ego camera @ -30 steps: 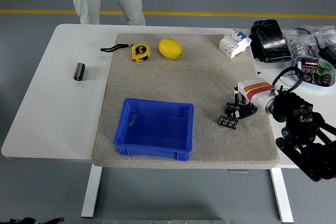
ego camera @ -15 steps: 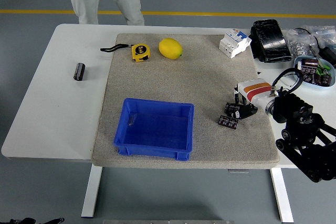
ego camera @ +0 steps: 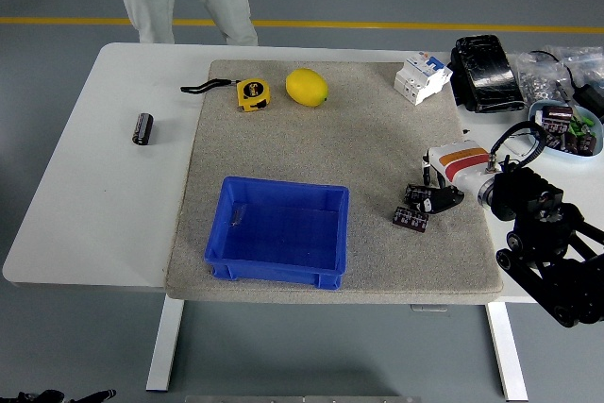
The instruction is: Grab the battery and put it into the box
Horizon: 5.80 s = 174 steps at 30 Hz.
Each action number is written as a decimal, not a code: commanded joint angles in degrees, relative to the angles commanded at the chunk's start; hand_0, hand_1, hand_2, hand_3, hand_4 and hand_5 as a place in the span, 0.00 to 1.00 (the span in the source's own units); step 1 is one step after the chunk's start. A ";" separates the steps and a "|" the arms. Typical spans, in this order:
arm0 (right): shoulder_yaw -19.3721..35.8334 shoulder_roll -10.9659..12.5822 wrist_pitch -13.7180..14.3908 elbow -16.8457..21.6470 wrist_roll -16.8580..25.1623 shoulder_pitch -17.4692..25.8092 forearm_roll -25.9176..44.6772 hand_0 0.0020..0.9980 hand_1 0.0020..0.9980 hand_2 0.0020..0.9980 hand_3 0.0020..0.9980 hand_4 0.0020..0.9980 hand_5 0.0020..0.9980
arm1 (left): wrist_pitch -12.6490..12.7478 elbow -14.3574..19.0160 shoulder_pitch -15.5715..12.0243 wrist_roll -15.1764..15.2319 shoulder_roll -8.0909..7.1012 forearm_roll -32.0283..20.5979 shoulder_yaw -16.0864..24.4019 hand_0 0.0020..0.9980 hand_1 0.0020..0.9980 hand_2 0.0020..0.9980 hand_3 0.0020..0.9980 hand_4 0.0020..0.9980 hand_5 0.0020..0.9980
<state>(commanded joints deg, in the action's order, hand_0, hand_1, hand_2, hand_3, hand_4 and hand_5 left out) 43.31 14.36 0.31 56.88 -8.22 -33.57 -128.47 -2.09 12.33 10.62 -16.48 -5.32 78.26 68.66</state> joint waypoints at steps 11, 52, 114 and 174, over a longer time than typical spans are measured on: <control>0.17 0.48 0.27 0.73 0.42 0.19 1.41 0.05 0.16 0.25 0.33 0.82 0.22 | -0.08 -0.02 -0.07 -0.03 -0.03 0.20 0.10 0.81 0.83 0.85 0.70 0.78 0.67; 0.64 0.52 0.95 0.78 1.25 -0.29 1.57 0.03 0.14 0.23 0.20 0.78 0.48 | -0.22 -0.02 -0.13 -0.02 -0.14 1.04 0.51 0.80 0.82 0.85 0.70 0.78 0.67; -15.50 -7.22 -5.64 24.20 -1.50 -15.42 9.42 0.05 0.18 0.31 0.34 0.81 0.44 | -0.85 0.50 0.22 -0.94 -0.90 3.29 1.28 0.81 0.82 0.85 0.70 0.78 0.67; 13.77 5.63 -9.45 33.33 -9.00 10.07 4.61 0.35 0.48 0.52 0.59 1.00 0.48 | -0.90 0.27 -0.72 -0.80 -0.52 6.83 4.71 0.81 0.83 0.85 0.70 0.77 0.67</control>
<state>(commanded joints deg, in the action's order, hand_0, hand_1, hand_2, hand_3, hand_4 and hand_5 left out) 57.08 19.99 -9.14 90.21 -17.22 -23.49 -123.86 -2.99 12.60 9.91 -17.27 -5.84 85.08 73.36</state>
